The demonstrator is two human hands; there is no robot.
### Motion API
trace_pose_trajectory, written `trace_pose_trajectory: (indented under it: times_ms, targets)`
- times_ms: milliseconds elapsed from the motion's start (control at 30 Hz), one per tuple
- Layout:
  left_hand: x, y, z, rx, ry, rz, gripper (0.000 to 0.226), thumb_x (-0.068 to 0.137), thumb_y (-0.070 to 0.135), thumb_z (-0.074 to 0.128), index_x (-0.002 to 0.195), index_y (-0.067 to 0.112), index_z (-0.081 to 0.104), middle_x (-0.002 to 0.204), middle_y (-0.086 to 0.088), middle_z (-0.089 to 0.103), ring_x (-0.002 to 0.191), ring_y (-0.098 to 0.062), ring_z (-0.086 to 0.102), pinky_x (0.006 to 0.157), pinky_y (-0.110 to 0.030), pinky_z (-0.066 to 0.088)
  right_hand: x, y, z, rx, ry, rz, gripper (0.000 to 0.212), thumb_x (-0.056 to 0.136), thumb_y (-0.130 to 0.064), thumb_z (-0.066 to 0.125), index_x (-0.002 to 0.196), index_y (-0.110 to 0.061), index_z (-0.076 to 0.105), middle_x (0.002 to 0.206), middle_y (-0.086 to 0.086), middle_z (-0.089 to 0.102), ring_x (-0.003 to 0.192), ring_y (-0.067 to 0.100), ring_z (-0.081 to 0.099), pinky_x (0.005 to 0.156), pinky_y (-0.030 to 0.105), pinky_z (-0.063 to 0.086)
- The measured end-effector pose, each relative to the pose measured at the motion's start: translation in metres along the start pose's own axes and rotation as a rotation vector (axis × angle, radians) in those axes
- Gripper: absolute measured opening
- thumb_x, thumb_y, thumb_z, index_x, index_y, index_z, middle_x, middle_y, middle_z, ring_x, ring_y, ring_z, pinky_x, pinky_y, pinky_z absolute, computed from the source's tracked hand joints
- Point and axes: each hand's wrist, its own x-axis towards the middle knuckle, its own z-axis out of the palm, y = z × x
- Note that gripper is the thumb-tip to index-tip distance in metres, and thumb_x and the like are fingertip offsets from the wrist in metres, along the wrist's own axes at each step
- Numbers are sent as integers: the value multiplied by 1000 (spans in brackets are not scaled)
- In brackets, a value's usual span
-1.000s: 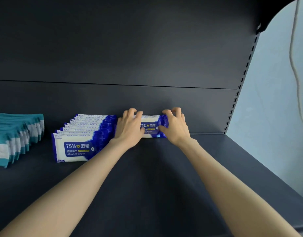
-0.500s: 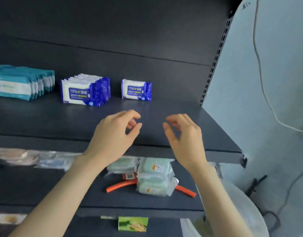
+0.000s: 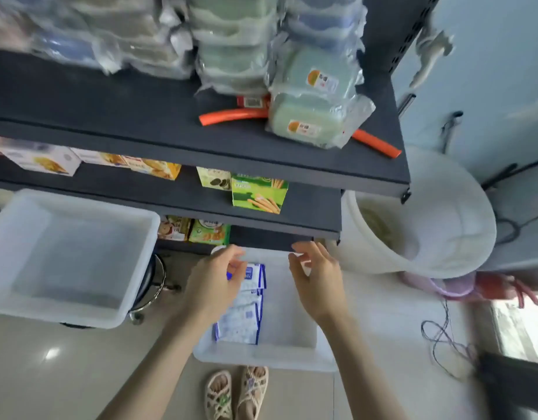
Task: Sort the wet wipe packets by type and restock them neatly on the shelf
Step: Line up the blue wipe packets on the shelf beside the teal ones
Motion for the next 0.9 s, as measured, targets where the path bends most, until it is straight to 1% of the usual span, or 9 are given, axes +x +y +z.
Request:
trace_pose_trajectory:
  times_ms: [100,233,400,500,567,633,767,800,900]
  targets:
    - [-9,-65,57,-86,-102,-200,15,89,10,61,102,16,65,80,6,65,71,-7,60,72,-24,49,-16,50,62,24,-105,166,15,93,-15,57,107,-12,63,105,3,65,88,19,63,77,36,53]
    - [-16,-145,127,-124,-127,-365,18,87,6,62,104,10,64,86,-2,67,78,-19,63,75,-32,51,-37,117,143,37,-204,316,11,90,-9,58,98,-10,65,94,7,68,81,22,64,74,39,54]
    - [-25,-223,206,-67,-93,-532,33,86,10,64,118,6,56,111,-11,60,98,-26,58,82,-30,43,-56,196,230,56,-308,491,10,89,-12,59,97,-13,64,94,6,70,85,23,66,75,31,50]
    - [-29,-254,241,-13,-102,-666,51,84,13,67,130,6,46,124,-14,48,115,-30,48,94,-40,42,-60,227,266,109,-349,574,19,90,-14,60,108,-12,62,99,0,67,92,17,63,78,27,47]
    - [-32,-270,257,-26,-87,-683,56,81,13,71,130,6,44,128,-14,45,120,-28,44,97,-45,43,-60,240,283,162,-389,625,26,89,-16,62,114,-11,58,96,-5,61,91,13,59,80,26,47]
    - [-33,-280,267,-40,-75,-689,58,80,14,73,130,7,44,127,-12,45,120,-27,44,97,-44,44,-59,252,297,192,-430,666,28,86,-22,68,110,-13,57,91,-6,61,86,14,60,78,27,50]
    - [-27,-287,280,-120,-44,-682,62,80,13,73,132,6,41,118,-3,43,115,-23,47,93,-31,42,-63,267,314,269,-470,750,37,77,-27,78,100,-17,50,86,-8,58,83,14,58,66,18,46]
    - [-25,-289,283,-159,-29,-676,61,79,12,74,130,7,42,117,-1,45,113,-22,49,90,-29,43,-66,270,318,266,-467,762,42,75,-28,79,102,-17,49,91,-6,57,86,15,57,68,19,46]
    - [-23,-295,288,-253,-33,-683,56,78,13,74,125,12,42,117,-5,56,99,-19,59,80,-24,47,-71,277,323,166,-416,731,54,70,-28,83,108,-13,48,107,-1,48,100,20,52,89,30,45]
